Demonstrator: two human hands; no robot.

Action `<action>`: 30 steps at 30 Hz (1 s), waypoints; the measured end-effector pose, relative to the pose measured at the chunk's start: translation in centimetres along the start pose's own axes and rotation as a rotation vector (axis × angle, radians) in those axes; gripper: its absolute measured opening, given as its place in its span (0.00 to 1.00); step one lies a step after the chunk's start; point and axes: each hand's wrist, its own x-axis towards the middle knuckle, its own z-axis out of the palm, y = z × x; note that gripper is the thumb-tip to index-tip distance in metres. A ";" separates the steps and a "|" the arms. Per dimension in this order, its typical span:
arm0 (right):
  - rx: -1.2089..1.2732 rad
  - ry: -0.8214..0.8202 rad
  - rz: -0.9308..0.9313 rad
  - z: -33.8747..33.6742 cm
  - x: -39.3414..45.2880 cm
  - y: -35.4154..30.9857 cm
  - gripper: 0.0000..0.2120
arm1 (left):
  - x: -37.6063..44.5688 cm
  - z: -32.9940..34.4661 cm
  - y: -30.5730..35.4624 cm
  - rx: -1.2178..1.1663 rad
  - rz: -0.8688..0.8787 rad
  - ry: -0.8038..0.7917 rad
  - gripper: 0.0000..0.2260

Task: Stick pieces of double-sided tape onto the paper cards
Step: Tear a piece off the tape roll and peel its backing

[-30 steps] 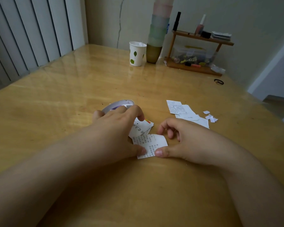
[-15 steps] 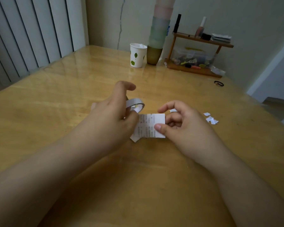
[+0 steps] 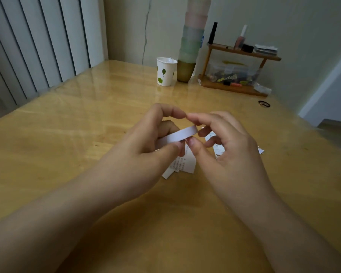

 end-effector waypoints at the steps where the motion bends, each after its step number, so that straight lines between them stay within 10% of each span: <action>1: -0.012 0.017 -0.024 0.0 0.0 0.0 0.13 | 0.0 0.0 0.0 -0.014 -0.008 -0.004 0.15; 30: 0.030 0.148 -0.037 -0.3 -0.4 -0.9 0.12 | -0.3 0.2 -0.2 0.186 0.056 0.006 0.08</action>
